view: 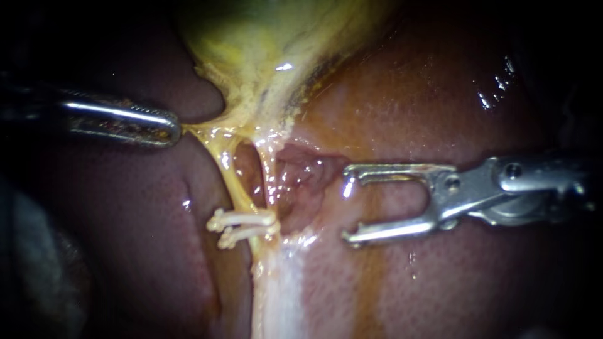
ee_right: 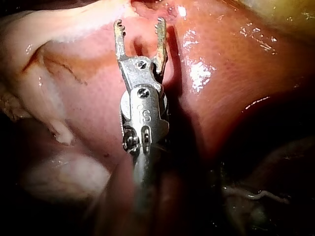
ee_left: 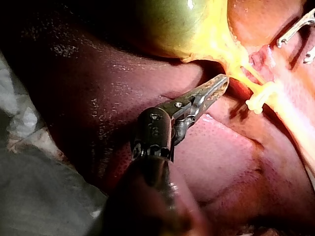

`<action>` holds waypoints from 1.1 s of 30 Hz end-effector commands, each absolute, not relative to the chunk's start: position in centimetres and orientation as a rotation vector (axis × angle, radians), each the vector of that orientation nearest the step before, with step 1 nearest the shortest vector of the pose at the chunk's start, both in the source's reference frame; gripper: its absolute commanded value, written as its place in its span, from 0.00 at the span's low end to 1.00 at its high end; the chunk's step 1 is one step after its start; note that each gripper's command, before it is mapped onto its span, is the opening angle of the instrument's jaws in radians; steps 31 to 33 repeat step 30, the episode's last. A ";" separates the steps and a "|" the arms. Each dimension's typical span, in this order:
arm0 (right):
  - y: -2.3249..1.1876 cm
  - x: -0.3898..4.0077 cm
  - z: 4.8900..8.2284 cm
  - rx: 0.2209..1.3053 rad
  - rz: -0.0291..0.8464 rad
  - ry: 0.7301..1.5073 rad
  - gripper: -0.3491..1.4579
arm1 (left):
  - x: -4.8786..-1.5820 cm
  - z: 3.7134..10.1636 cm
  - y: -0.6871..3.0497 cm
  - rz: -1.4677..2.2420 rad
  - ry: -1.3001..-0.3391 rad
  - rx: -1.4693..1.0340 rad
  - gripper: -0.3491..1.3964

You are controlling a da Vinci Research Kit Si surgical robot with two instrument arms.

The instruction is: Going back second clip left tube

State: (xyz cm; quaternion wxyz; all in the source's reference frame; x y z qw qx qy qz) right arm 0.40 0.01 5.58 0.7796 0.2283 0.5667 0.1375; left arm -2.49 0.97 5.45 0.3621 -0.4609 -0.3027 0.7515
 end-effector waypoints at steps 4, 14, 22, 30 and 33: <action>0.06 0.28 5.58 0.482 0.265 1.196 0.47 | -2.50 5.45 0.97 1.935 -0.778 -1.186 0.00; 0.10 0.22 5.53 0.479 0.256 1.200 0.47 | -2.81 5.64 0.89 1.937 -0.760 -1.186 0.00; 0.10 0.21 5.53 0.476 0.251 1.201 0.47 | -2.99 5.85 0.79 1.953 -0.768 -1.183 0.00; 0.08 0.23 5.50 0.476 0.252 1.201 0.47 | -2.97 5.85 0.79 1.953 -0.769 -1.184 0.00; 0.08 0.23 5.50 0.476 0.252 1.201 0.47 | -2.97 5.85 0.79 1.953 -0.769 -1.184 0.00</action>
